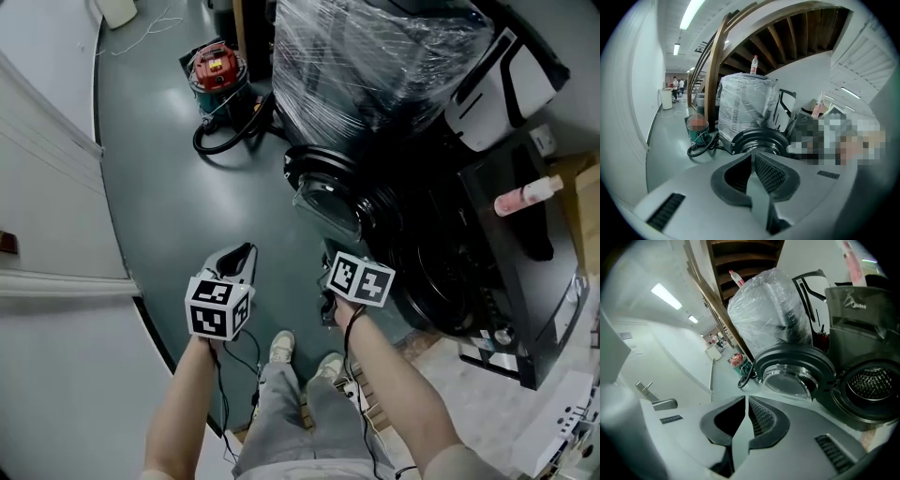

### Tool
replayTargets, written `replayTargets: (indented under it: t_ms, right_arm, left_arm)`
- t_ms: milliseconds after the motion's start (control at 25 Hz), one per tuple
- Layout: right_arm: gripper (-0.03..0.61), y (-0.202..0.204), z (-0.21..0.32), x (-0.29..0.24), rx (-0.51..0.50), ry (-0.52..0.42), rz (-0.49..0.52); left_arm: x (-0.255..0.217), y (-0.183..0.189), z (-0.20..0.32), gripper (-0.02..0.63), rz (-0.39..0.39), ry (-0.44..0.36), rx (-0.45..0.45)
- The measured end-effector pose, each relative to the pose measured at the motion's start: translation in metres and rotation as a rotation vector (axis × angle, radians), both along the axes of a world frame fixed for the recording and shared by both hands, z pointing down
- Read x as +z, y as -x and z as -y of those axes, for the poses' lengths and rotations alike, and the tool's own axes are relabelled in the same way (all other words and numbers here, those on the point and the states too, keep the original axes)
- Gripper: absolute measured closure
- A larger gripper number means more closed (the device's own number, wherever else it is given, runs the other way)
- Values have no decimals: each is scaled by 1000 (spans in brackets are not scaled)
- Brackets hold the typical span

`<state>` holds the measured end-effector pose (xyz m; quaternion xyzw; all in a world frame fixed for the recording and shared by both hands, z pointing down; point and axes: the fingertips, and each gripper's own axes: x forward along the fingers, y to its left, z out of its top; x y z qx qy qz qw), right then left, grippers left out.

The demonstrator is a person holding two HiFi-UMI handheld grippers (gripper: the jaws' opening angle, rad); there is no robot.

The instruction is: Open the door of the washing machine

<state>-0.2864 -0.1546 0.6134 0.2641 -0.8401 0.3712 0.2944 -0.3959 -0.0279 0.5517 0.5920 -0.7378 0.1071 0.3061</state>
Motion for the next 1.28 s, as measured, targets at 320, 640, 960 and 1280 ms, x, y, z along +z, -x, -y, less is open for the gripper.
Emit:
replayTargets:
  t_ms: [320, 640, 960, 1280]
  right_arm:
    - [540, -46, 7, -120, -44, -174, 117]
    - [545, -116, 0, -228, -131, -425, 153]
    - [545, -173, -15, -323, -180, -682, 174]
    - [546, -221, -34, -405, -155, -817, 242]
  left_arm:
    - [-92, -48, 11, 574, 55, -86, 60]
    - [-174, -106, 18, 574, 158, -164, 140]
    - [-269, -159, 25, 574, 301, -311, 220]
    - [-349, -209, 20, 573, 417, -484, 356]
